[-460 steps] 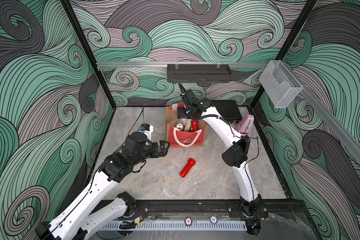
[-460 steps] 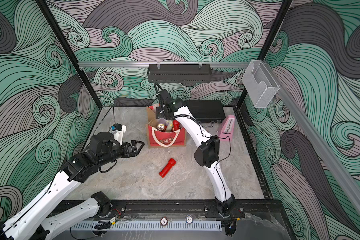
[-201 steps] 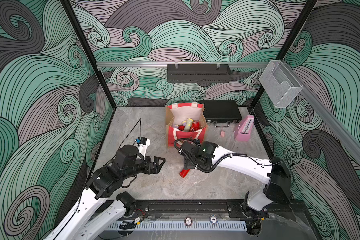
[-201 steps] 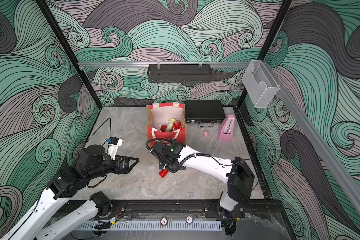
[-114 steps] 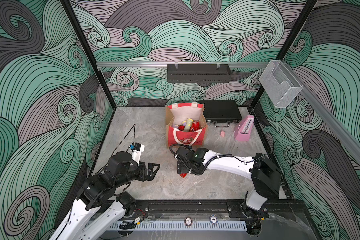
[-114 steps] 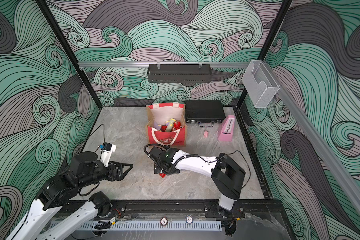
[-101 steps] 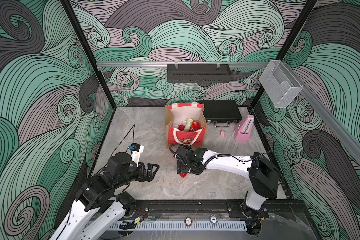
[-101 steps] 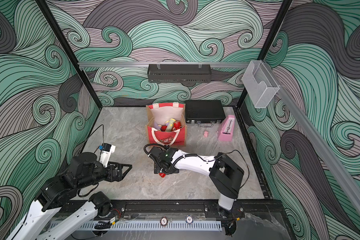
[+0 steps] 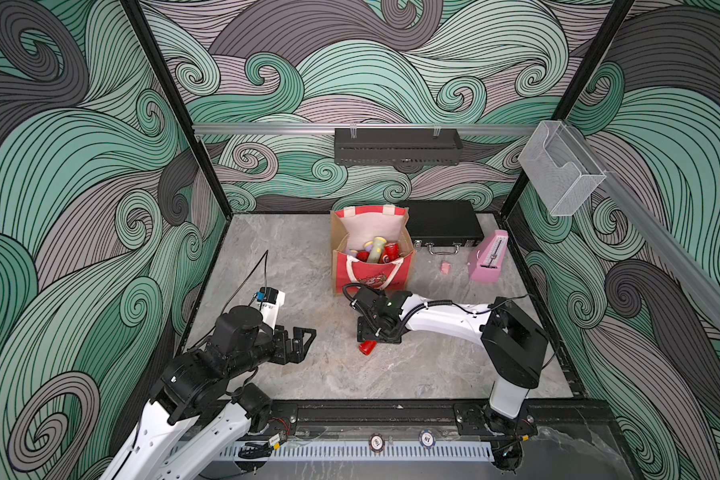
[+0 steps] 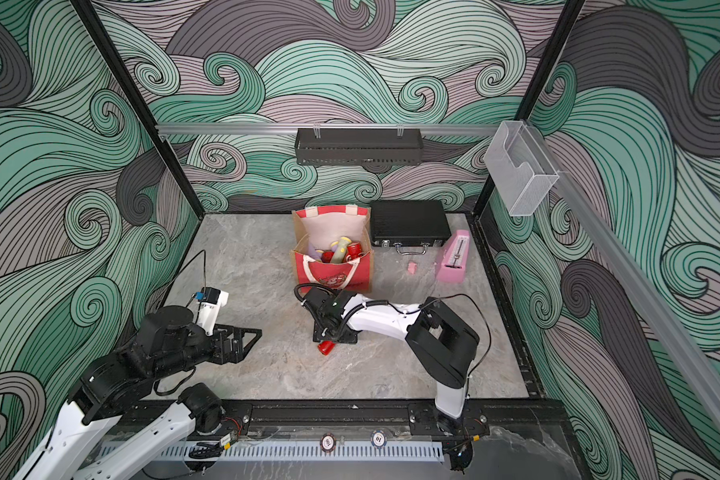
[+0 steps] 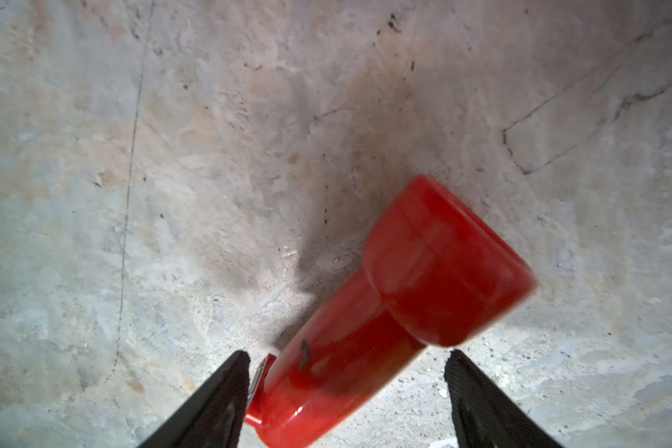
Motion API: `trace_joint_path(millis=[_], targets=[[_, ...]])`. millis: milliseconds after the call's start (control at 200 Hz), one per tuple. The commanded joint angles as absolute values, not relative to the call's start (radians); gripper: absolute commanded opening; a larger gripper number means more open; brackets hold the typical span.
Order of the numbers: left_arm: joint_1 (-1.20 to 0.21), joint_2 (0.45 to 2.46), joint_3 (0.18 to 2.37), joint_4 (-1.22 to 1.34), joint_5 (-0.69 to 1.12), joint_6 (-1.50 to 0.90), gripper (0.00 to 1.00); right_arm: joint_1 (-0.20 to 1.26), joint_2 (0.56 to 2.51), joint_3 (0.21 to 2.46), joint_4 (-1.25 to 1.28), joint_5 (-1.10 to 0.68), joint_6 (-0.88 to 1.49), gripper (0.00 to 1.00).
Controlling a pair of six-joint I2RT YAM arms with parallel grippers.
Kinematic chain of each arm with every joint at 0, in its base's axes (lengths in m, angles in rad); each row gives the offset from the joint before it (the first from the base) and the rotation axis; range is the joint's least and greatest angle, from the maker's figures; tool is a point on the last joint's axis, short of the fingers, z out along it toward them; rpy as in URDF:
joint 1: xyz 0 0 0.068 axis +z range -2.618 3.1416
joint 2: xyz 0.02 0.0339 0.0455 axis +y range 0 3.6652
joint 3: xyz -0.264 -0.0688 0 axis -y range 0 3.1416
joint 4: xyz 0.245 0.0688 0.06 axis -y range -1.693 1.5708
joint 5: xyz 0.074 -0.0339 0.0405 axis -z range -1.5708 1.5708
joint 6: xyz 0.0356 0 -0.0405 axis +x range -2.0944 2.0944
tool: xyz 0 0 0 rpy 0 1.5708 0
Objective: Put the flashlights into the tote bags
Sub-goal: Pick up the flashlight from the center of the board.
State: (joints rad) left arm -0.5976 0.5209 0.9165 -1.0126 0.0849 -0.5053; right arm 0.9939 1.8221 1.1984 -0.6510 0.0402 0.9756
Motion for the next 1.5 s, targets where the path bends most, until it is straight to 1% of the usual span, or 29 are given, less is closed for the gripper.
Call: trace_joint_path(millis=[0,285,500,920,1181,1491], targets=[[-0.596,0.528,0.955,-1.028,0.074,-0.494,0.99,0.981,1.842,1.195,-0.655,0.040,0.980,0.78],[-0.595,0.537,0.956,-1.012,0.074,-0.492,0.99,0.976,1.879,1.194,-0.649,0.032,0.965,0.73],[-0.595,0.537,0.956,-1.011,0.068,-0.487,0.99,0.976,1.881,1.174,-0.648,0.034,0.960,0.66],[-0.596,0.572,0.957,-0.977,0.075,-0.473,0.99,0.971,1.870,1.121,-0.648,0.037,0.963,0.57],[-0.595,0.584,0.953,-0.964,0.088,-0.469,0.98,0.971,1.828,1.064,-0.650,0.050,0.986,0.47],[-0.596,0.577,0.947,-0.953,0.092,-0.480,0.98,0.978,1.782,1.014,-0.687,0.081,0.996,0.30]])
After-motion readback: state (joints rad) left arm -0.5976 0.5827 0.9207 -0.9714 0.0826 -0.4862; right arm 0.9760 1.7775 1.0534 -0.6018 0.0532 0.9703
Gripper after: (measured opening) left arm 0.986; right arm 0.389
